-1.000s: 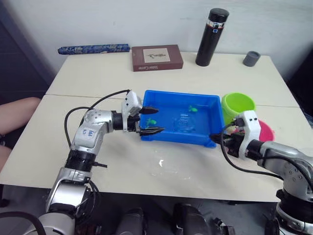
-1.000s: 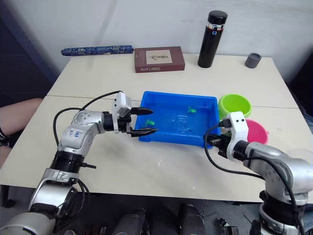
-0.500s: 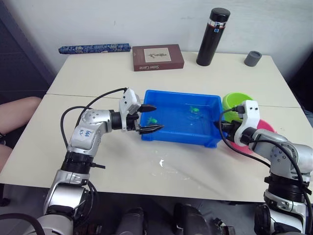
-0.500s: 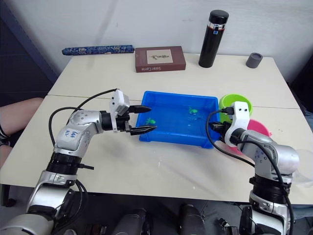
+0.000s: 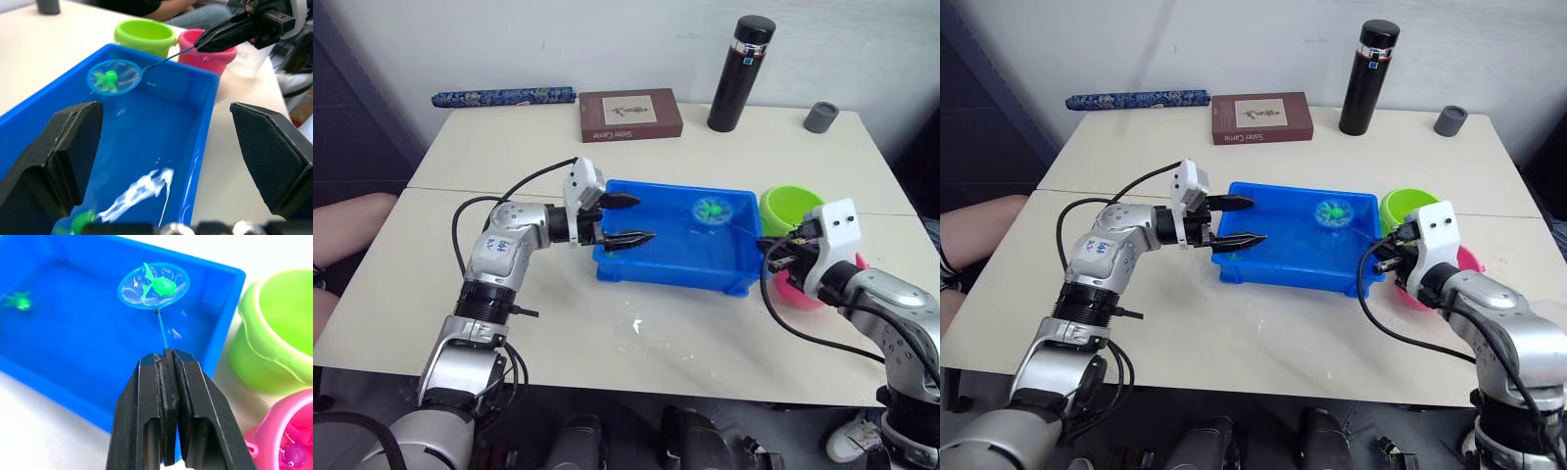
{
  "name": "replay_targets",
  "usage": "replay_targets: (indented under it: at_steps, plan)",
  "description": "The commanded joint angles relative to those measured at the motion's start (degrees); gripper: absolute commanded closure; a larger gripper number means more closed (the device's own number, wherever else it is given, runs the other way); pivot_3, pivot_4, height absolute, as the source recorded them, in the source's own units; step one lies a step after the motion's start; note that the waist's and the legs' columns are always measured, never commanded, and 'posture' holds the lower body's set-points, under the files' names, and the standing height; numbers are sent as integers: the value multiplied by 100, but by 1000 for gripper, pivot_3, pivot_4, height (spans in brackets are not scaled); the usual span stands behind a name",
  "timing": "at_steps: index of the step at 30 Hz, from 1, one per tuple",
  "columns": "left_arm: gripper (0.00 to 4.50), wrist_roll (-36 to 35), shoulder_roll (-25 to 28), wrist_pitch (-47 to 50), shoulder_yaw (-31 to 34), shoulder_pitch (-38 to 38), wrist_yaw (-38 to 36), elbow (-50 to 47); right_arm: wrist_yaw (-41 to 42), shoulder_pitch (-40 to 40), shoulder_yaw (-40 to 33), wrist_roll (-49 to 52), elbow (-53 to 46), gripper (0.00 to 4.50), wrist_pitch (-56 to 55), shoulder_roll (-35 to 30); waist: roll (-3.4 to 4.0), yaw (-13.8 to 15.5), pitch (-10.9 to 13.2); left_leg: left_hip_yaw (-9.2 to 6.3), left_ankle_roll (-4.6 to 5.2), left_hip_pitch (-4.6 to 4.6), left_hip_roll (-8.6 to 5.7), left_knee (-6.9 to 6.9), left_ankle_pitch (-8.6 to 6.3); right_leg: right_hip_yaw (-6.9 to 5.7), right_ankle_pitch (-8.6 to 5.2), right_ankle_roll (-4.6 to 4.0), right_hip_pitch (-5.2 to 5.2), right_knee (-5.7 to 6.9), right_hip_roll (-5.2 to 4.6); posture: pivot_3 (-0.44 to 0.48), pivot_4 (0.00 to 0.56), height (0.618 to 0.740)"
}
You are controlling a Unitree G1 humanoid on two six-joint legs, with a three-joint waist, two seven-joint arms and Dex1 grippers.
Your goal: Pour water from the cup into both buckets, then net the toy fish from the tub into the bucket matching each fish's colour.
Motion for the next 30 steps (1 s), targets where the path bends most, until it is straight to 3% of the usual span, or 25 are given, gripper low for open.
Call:
replay_targets:
  at_steps: [1,7,14,24,30]
  plan:
    - [27,-105,-223,-183,-4,-276,-157,202,-194,191,-841,274,-863,4500,267,-100,0,21,0,1,0,0,0,-1,0,0,0,0,0,1,0,0,150,740]
    - [27,-56,-479,-283,-59,-501,-352,486,-496,286,-1517,184,-1282,4500,555,-383,0,3,0,0,0,1,-1,0,0,2,0,0,0,1,0,0,150,740]
    - [27,-4,-603,-485,7,-727,-328,830,-232,1027,-1477,-726,-942,4500,-291,-1624,0,8,0,4,1,2,-2,-6,0,4,0,1,0,-3,0,0,150,740]
    - [27,-43,-559,-485,80,-674,-270,762,-309,3224,232,-5141,573,4500,-4848,-4160,2,4,1,19,4,10,0,-14,3,20,1,4,-2,-5,1,0,150,740]
    - [27,-33,-482,-481,99,-649,-295,751,-214,3103,39,-5797,1229,4500,-5790,-4191,2,15,1,15,1,5,4,-10,3,14,1,4,-2,-8,3,0,150,740]
